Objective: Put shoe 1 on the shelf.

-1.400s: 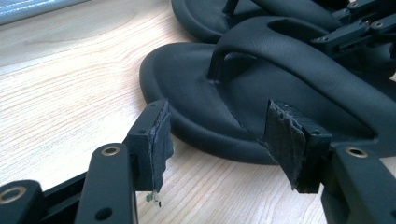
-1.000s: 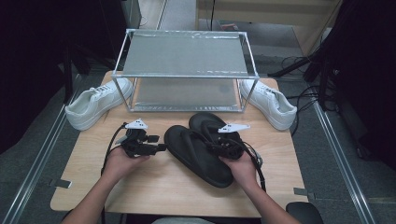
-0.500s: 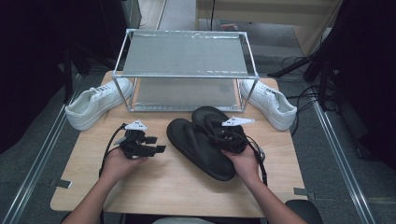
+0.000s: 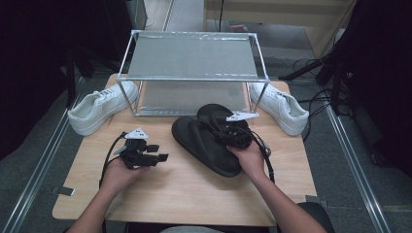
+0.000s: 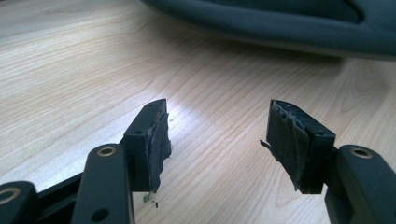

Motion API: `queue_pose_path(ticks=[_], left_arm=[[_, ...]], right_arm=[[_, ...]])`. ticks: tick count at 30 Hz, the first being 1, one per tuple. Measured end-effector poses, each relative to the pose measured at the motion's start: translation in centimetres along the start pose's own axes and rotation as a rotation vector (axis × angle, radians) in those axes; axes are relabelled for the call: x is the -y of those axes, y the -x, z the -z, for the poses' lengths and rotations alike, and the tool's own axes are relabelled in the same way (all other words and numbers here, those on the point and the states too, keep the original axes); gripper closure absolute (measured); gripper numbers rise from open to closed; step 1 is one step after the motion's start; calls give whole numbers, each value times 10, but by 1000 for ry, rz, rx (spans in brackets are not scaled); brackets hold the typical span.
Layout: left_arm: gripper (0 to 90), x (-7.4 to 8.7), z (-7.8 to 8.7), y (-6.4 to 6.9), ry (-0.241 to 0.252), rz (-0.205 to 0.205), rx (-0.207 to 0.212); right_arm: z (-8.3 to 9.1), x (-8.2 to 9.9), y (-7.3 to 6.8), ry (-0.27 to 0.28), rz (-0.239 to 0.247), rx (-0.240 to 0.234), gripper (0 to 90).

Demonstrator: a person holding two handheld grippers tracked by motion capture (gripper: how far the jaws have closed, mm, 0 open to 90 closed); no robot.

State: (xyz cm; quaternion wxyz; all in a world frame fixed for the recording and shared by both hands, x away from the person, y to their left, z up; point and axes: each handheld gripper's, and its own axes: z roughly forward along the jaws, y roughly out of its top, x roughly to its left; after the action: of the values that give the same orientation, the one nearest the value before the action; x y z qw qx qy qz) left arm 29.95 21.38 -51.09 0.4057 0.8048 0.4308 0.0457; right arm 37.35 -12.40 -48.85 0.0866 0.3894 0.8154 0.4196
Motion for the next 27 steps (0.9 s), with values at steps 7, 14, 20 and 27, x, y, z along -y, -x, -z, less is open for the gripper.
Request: queue_pose_path(ticks=[7, 14, 20, 27], left_arm=[[389, 4, 4, -1, 2, 8, -8], [388, 8, 7, 0, 5, 15, -15], [388, 10, 8, 0, 7, 18, -19], [388, 10, 8, 0, 4, 16, -22]], right_arm=[[-16, -14, 1, -1, 7, 2, 753], [-31, -35, 7, 15, 7, -1, 752], [-42, -46, 14, 27, 9, 15, 752], [-56, -52, 23, 24, -7, 28, 751]])
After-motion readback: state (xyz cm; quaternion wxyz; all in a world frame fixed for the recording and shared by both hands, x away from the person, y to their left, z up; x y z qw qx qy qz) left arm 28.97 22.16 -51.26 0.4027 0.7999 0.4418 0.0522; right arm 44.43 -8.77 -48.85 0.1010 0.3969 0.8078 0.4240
